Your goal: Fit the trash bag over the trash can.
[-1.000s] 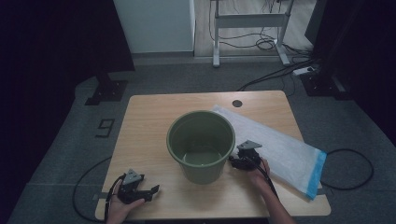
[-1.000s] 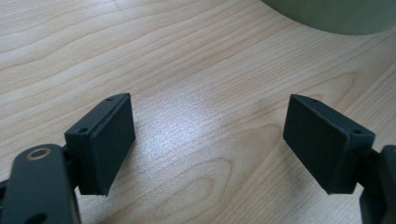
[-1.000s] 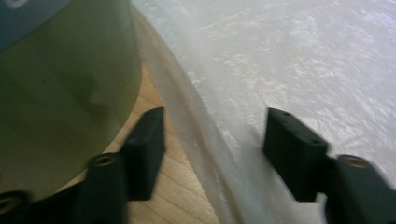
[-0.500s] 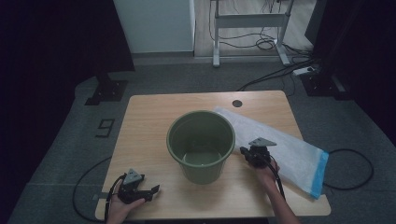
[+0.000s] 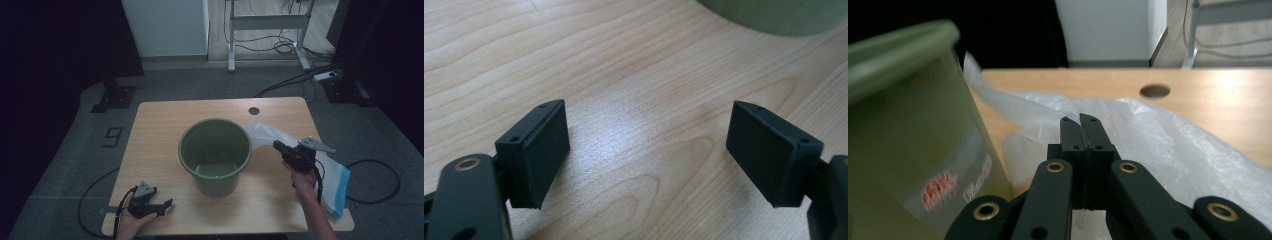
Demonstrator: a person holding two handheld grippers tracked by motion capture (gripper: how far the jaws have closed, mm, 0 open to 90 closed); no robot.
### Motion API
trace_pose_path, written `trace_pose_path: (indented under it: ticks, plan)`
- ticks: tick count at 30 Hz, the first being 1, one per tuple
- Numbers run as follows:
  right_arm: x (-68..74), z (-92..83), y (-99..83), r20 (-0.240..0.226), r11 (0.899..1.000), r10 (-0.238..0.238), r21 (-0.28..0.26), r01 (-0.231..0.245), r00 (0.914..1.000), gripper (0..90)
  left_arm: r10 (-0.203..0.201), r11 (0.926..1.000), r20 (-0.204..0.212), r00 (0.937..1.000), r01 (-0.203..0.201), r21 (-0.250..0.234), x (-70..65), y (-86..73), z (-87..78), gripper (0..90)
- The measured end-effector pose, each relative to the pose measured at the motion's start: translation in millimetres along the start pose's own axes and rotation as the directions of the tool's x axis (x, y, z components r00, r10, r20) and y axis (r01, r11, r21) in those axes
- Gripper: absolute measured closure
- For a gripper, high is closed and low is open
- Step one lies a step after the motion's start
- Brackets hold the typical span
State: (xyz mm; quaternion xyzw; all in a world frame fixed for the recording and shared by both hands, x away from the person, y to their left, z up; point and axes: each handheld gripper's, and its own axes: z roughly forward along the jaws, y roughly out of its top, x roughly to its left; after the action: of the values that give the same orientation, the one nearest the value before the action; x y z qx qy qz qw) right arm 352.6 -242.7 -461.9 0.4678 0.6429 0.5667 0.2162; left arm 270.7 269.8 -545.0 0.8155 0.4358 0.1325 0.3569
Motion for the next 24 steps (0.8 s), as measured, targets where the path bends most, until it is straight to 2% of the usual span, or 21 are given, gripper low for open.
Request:
trace_pose_path:
  ticks: [4, 6, 7, 8, 10, 11, 13, 15, 16, 20, 21, 23, 24]
  plan:
    - [2.4, -9.2, 14.7, 0.011, 0.998, -0.011, -0.059, 0.011, 0.9999, 89.3, -0.009, 0.9999, 0.001, 1.0, 0.009, -0.004, 1.4, -0.4, -0.5, 17.3]
    - [6.6, -17.1, 29.0, 0.008, 0.995, -0.019, -0.099, 0.019, 0.9998, 89.3, -0.012, 0.9999, 0.001, 0.9999, 0.012, -0.003, 1.7, -0.7, -0.8, 17.3]
    - [6.6, -17.1, 29.0, 0.008, 0.995, -0.019, -0.099, 0.019, 0.9998, 89.3, -0.011, 0.9999, 0.001, 0.9999, 0.012, -0.003, 1.9, -0.9, -1.0, 17.3]
    - [11.0, -23.3, 39.8, 0.002, 0.991, -0.033, -0.128, 0.033, 0.9995, 89.3, -0.01, 1.0, 0.0, 1.0, 0.01, -0.001, 2.2, -0.9, -1.3, 17.3]
    - [15.7, -30.4, 51.1, -0.003, 0.987, -0.048, -0.152, 0.047, 0.9988, 89.3, -0.011, 0.9999, 0.001, 0.9999, 0.011, -0.002, 2.5, -1.0, -1.5, 17.3]
    - [15.7, -30.4, 51.1, -0.003, 0.987, -0.048, -0.152, 0.047, 0.9988, 89.3, -0.011, 0.9999, 0.001, 0.9999, 0.011, -0.002, 2.5, -1.0, -1.5, 17.3]
    - [23.0, -40.6, 67.4, -0.005, 0.979, -0.072, -0.191, 0.07, 0.9974, 89.3, -0.011, 0.9999, 0.002, 0.9999, 0.011, -0.001, 2.7, -1.0, -1.6, 17.3]
    - [25.1, -44.1, 72.4, -0.004, 0.976, -0.079, -0.203, 0.076, 0.9969, 89.2, -0.013, 0.9999, 0.003, 0.9999, 0.013, -0.002, 2.8, -1.1, -1.6, 17.3]
    - [29.2, -49.8, 81.7, 0.003, 0.97, -0.097, -0.222, 0.095, 0.9953, 89.3, -0.013, 0.9999, 0.003, 0.9999, 0.013, -0.002, 2.8, -1.1, -1.6, 17.3]
    - [35.3, -56.9, 93.7, 0.004, 0.964, -0.112, -0.244, 0.109, 0.9937, 89.3, -0.012, 0.9999, 0.003, 0.9999, 0.012, -0.002, 2.9, -1.1, -1.6, 17.3]
    - [40.5, -61.8, 101.7, 0.002, 0.958, -0.128, -0.258, 0.124, 0.9917, 89.3, -0.013, 0.9999, 0.003, 0.9999, 0.013, -0.002, 2.9, -1.1, -1.6, 17.3]
    - [42.3, -63.4, 104.2, 0.0, 0.956, -0.133, -0.263, 0.128, 0.9911, 89.3, -0.013, 0.9999, 0.004, 0.9999, 0.013, -0.002, 2.9, -1.1, -1.6, 17.3]
    - [47.1, -67.2, 110.8, -0.005, 0.951, -0.147, -0.277, 0.14, 0.9892, 89.2, -0.014, 0.9999, 0.004, 0.9999, 0.014, -0.003, 2.9, -1.1, -1.6, 17.3]
